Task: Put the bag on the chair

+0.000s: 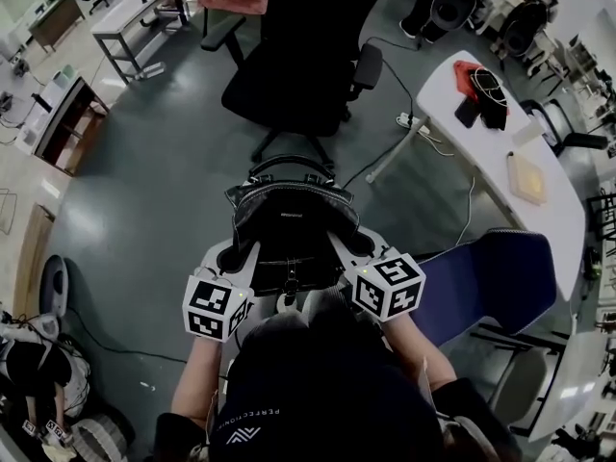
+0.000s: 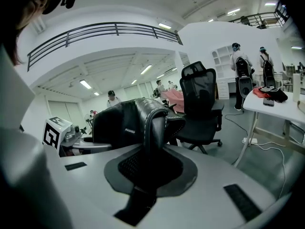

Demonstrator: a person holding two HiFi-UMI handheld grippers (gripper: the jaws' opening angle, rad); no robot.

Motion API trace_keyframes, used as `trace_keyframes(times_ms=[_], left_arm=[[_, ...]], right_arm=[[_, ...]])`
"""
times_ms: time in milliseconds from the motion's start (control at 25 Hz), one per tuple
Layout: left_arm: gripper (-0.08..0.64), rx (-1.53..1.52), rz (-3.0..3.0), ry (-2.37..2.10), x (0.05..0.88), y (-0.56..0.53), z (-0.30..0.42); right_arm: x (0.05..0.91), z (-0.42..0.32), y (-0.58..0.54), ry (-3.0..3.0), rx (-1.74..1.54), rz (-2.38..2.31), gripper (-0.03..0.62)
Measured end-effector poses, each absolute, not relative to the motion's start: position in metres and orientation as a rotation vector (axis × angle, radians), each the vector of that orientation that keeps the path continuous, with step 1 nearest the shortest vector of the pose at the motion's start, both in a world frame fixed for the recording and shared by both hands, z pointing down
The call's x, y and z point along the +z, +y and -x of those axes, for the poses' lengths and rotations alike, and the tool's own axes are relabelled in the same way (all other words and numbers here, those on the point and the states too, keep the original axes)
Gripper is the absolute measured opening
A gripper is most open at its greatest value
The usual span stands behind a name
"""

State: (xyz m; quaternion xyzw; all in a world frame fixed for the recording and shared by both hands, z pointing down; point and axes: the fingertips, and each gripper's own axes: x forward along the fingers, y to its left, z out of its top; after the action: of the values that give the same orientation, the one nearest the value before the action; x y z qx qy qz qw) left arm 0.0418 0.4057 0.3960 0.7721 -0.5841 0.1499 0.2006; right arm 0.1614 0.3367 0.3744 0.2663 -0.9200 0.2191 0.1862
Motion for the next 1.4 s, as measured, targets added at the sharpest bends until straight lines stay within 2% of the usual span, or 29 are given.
trace_keyframes(times_ms=[1400], left_arm=[[0.032,0.424,-2.002,-1.797,0.401,0.168,0.024]], right_arm=[[0.381,-0.086,0.086,-2.652,0.599,-0.568,0.043]])
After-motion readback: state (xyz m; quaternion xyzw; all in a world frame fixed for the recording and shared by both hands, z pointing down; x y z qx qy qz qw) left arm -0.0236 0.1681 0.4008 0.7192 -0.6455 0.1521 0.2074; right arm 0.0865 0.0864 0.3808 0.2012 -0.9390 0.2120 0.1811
